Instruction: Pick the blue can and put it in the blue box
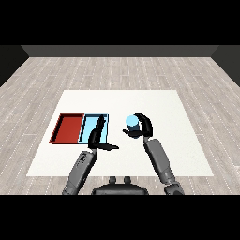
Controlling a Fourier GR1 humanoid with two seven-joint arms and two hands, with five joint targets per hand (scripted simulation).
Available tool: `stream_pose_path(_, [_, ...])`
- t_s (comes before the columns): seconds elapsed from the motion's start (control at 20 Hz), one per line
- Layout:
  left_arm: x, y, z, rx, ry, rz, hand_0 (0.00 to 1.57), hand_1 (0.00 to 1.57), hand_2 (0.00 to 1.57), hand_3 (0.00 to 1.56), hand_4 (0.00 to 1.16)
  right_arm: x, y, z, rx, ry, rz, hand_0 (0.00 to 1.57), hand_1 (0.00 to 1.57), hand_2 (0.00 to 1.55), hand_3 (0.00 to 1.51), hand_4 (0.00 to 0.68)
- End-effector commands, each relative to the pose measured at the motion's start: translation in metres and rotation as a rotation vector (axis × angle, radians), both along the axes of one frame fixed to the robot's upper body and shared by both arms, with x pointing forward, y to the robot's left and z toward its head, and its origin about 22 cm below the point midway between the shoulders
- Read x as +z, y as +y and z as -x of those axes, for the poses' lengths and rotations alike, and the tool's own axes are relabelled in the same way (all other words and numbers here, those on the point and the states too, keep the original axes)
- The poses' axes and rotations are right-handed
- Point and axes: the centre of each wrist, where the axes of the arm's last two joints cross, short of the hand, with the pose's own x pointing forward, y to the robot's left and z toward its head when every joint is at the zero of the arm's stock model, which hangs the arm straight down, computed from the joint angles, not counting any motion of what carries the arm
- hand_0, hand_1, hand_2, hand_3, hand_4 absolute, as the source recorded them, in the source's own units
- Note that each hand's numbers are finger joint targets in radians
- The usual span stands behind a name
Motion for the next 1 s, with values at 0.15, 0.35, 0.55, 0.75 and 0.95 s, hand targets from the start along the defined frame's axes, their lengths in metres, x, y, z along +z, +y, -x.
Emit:
stream_pose_path(0.15, [-0.022,-0.023,-0.005,-0.056,0.026,-0.015,0.00,0.00,0.00,0.00,0.00,-0.008,0.006,0.009,0.060,-0.002,-0.026,1.46,1.46,1.47,1.38,0.551])
stream_pose_path(0.35, [-0.017,-0.038,-0.001,-0.065,0.050,-0.034,0.00,0.00,0.00,0.00,0.00,0.012,0.032,0.007,0.057,0.024,-0.020,1.44,1.44,1.46,1.37,0.554])
stream_pose_path(0.55, [-0.041,-0.022,-0.018,-0.035,0.070,-0.025,0.00,0.00,0.00,0.00,0.00,0.000,0.031,0.021,0.076,-0.004,-0.032,1.43,1.43,1.46,1.37,0.559])
stream_pose_path(0.75, [-0.025,-0.028,-0.021,-0.048,0.091,-0.005,0.00,0.00,0.00,0.00,0.00,-0.004,0.031,0.022,0.099,-0.007,-0.046,1.44,1.44,1.47,1.38,0.560])
stream_pose_path(0.95, [-0.027,-0.051,-0.025,-0.043,0.101,-0.021,0.00,0.00,0.00,0.00,0.00,-0.008,0.051,0.024,0.119,0.002,-0.059,1.44,1.44,1.46,1.36,0.553])
